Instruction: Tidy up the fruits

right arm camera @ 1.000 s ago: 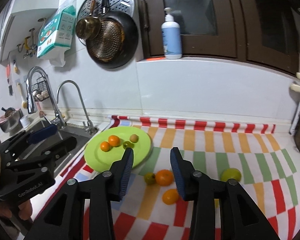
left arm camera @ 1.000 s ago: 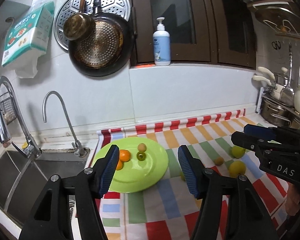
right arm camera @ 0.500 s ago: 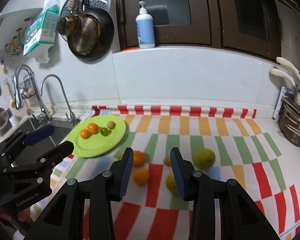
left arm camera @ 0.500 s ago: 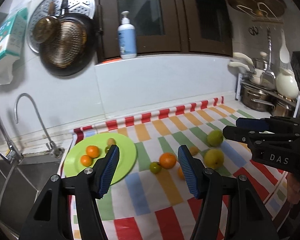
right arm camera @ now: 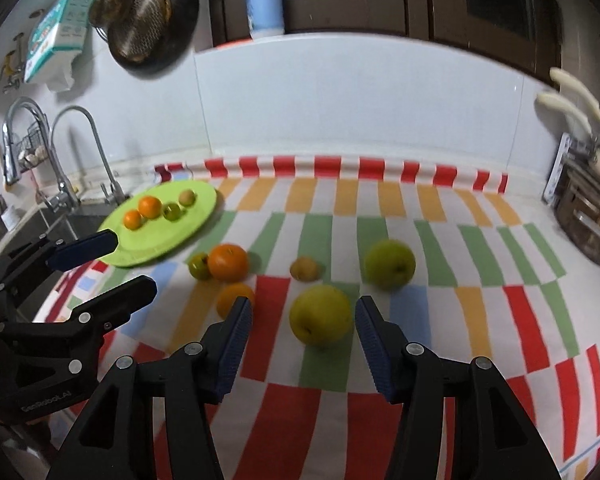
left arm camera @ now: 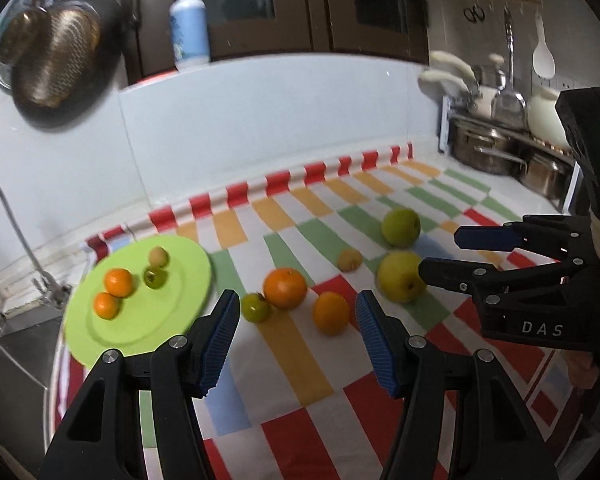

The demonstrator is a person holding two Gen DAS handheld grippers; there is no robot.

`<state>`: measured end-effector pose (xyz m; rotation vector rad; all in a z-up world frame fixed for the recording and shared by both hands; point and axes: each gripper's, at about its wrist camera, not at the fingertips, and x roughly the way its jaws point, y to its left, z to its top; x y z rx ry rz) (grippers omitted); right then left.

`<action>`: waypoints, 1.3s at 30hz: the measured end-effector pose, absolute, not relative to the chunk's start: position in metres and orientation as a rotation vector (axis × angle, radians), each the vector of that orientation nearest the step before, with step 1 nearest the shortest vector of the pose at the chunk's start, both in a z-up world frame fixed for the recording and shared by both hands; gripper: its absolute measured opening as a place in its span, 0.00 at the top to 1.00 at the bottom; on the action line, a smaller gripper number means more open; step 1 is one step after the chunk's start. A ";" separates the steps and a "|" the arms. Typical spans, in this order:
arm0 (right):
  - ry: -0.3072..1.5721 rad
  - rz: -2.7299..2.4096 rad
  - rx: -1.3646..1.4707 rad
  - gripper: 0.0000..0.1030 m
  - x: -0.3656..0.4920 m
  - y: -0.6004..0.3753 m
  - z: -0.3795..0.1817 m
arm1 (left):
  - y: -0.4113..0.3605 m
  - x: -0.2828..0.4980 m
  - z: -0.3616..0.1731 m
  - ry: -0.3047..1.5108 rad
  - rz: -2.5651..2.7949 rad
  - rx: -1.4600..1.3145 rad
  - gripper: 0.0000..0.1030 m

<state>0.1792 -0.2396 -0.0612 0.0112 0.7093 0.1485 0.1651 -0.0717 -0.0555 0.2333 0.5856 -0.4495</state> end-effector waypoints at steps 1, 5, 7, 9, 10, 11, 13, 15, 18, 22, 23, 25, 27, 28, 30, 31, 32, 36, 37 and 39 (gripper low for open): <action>0.721 0.150 0.011 0.47 0.182 -0.240 -0.066 | -0.073 0.168 -0.060 0.600 -0.453 0.239 0.42; 0.767 0.160 0.013 0.47 0.191 -0.240 -0.082 | -0.081 0.181 -0.076 0.647 -0.490 0.257 0.42; 0.793 0.171 0.017 0.47 0.196 -0.241 -0.089 | -0.085 0.186 -0.082 0.670 -0.504 0.263 0.42; 0.806 0.170 0.017 0.47 0.200 -0.242 -0.093 | -0.088 0.190 -0.086 0.682 -0.519 0.269 0.42; 0.812 0.172 0.018 0.47 0.202 -0.243 -0.095 | -0.091 0.192 -0.089 0.689 -0.524 0.278 0.42; 0.818 0.175 0.020 0.47 0.204 -0.243 -0.097 | -0.093 0.194 -0.090 0.694 -0.534 0.284 0.42; 0.826 0.167 0.017 0.47 0.208 -0.244 -0.101 | -0.098 0.199 -0.095 0.710 -0.541 0.307 0.42; 0.837 0.168 0.022 0.47 0.213 -0.244 -0.104 | -0.101 0.204 -0.100 0.727 -0.550 0.310 0.42; 0.843 0.162 0.028 0.47 0.220 -0.244 -0.109 | -0.103 0.212 -0.105 0.759 -0.564 0.285 0.42; 0.848 0.161 0.039 0.47 0.228 -0.246 -0.113 | -0.104 0.221 -0.112 0.806 -0.577 0.268 0.50; 0.855 0.163 0.048 0.47 0.231 -0.247 -0.115 | -0.103 0.223 -0.113 0.815 -0.578 0.258 0.52; 0.863 0.165 0.065 0.47 0.234 -0.249 -0.118 | -0.103 0.227 -0.114 0.828 -0.580 0.236 0.55; 0.867 0.170 0.081 0.49 0.236 -0.250 -0.120 | -0.102 0.228 -0.115 0.833 -0.588 0.231 0.58; 0.865 0.173 0.084 0.51 0.236 -0.250 -0.120 | -0.103 0.228 -0.116 0.836 -0.592 0.230 0.61; 0.864 0.178 0.079 0.51 0.235 -0.250 -0.120 | -0.105 0.229 -0.116 0.844 -0.601 0.229 0.66; 0.862 0.180 0.077 0.51 0.235 -0.250 -0.120 | -0.106 0.229 -0.117 0.848 -0.604 0.231 0.68; 0.860 0.181 0.077 0.51 0.234 -0.250 -0.120 | -0.106 0.227 -0.117 0.844 -0.602 0.232 0.68; 0.859 0.179 0.084 0.51 0.232 -0.249 -0.120 | -0.102 0.225 -0.115 0.844 -0.590 0.213 0.68; 0.860 0.178 0.084 0.51 0.231 -0.249 -0.120 | -0.100 0.225 -0.113 0.841 -0.584 0.209 0.68; 0.859 0.178 0.085 0.51 0.230 -0.249 -0.119 | -0.096 0.222 -0.108 0.830 -0.568 0.200 0.68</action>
